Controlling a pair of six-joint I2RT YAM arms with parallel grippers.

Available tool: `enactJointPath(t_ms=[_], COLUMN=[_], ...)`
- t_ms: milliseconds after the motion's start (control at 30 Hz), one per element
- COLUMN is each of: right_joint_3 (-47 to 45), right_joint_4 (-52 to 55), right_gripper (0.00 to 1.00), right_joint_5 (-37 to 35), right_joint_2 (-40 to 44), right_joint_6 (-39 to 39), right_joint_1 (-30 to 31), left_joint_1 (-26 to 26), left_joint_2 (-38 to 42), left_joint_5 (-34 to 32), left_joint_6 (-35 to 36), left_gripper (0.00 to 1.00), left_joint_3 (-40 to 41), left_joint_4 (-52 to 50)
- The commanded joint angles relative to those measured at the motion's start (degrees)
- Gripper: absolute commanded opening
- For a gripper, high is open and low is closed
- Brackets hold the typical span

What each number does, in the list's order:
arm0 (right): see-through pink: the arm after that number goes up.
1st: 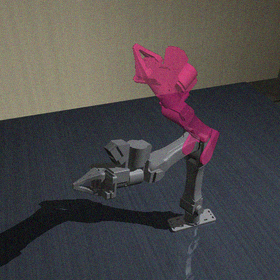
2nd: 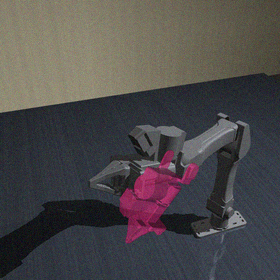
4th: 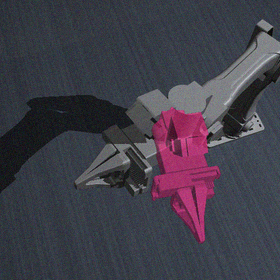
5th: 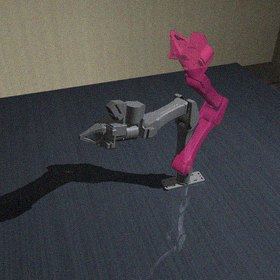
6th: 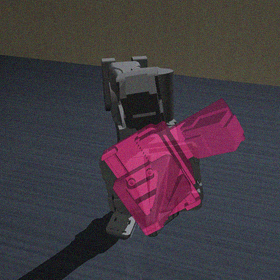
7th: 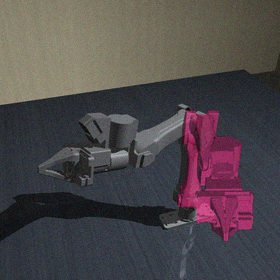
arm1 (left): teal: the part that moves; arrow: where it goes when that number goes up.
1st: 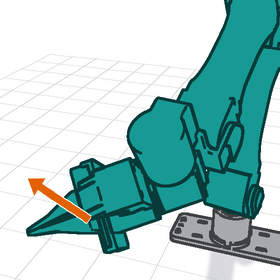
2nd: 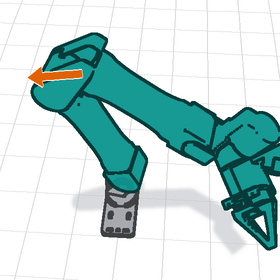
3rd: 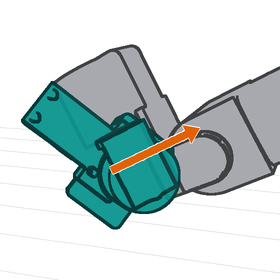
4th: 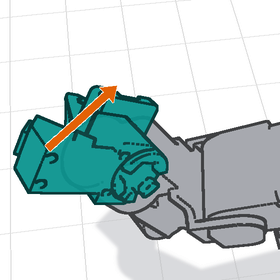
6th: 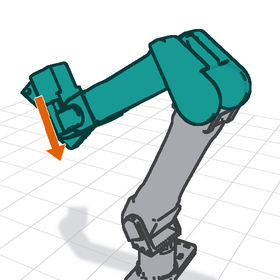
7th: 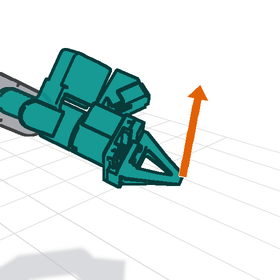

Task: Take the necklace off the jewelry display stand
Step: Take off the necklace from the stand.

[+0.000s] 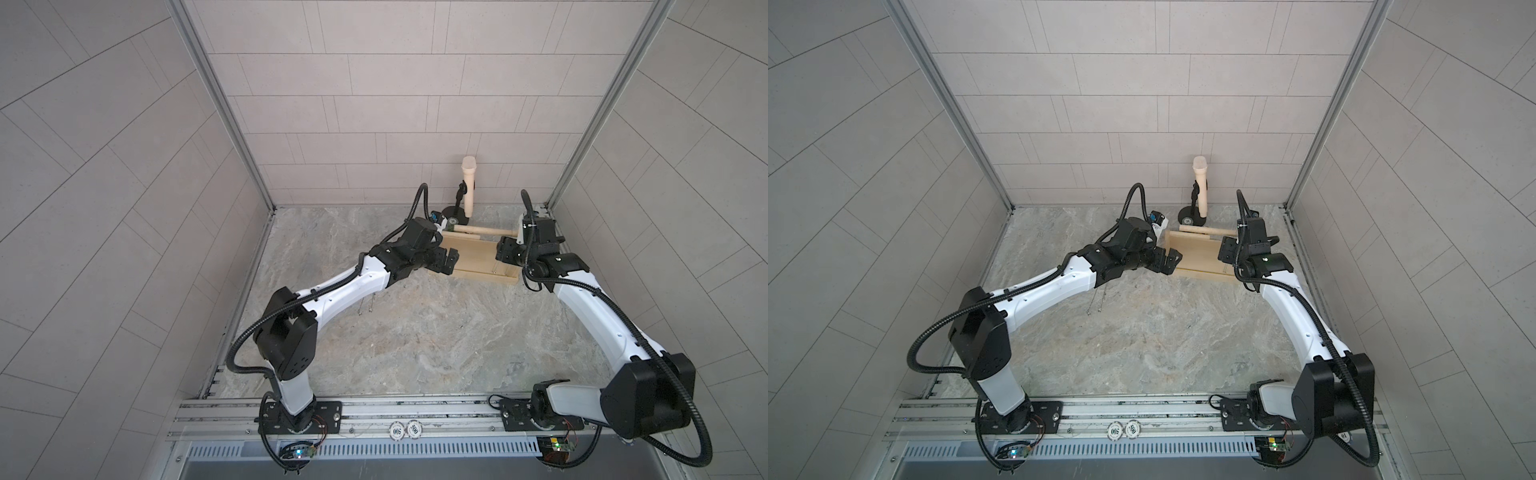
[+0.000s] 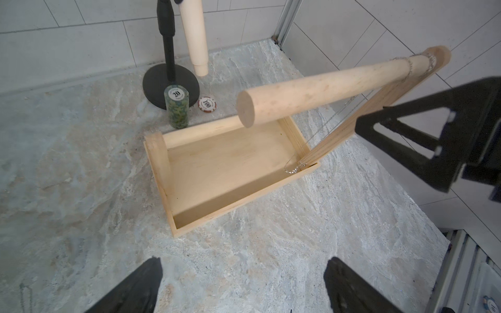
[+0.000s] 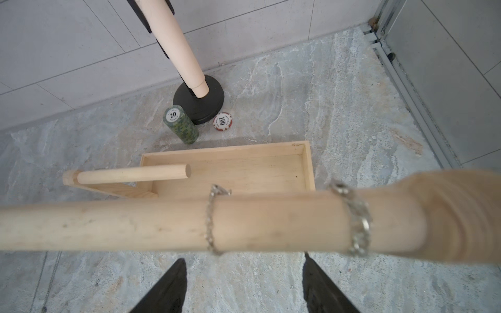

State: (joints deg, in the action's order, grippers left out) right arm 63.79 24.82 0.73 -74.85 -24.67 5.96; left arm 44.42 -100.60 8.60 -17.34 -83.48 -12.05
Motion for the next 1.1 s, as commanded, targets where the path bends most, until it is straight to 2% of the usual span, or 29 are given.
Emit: enactJointPath(t_ms=[0, 367, 667, 867, 1067], right_joint_3=[1.9, 4.4, 5.6, 5.5, 6.1], right_joint_4=[-0.8, 0.0, 0.4, 0.8, 1.4], right_gripper=[0.64, 0.41, 0.14, 0.01, 0.00], right_joint_5=[0.8, -1.3, -3.7, -6.3, -6.6], right_joint_2=[-1.1, -2.7, -3.4, -3.4, -2.6], right_joint_6=[-1.7, -2.2, -2.2, -1.5, -1.1], right_joint_1=[-0.2, -0.3, -0.4, -0.5, -0.5], left_joint_1=[0.0, 0.0, 0.0, 0.0, 0.0], left_joint_2=[2.7, 2.7, 2.3, 2.1, 2.0], left_joint_5=[2.2, 2.8, 2.9, 3.6, 3.7], left_joint_6=[-1.5, -1.4, -1.3, -1.5, -1.7], left_gripper=[1.00, 1.00, 1.00, 1.00, 1.00], left_joint_3=[0.7, 0.9, 0.9, 1.0, 1.0], left_joint_4=[3.2, 3.1, 3.0, 3.2, 3.4])
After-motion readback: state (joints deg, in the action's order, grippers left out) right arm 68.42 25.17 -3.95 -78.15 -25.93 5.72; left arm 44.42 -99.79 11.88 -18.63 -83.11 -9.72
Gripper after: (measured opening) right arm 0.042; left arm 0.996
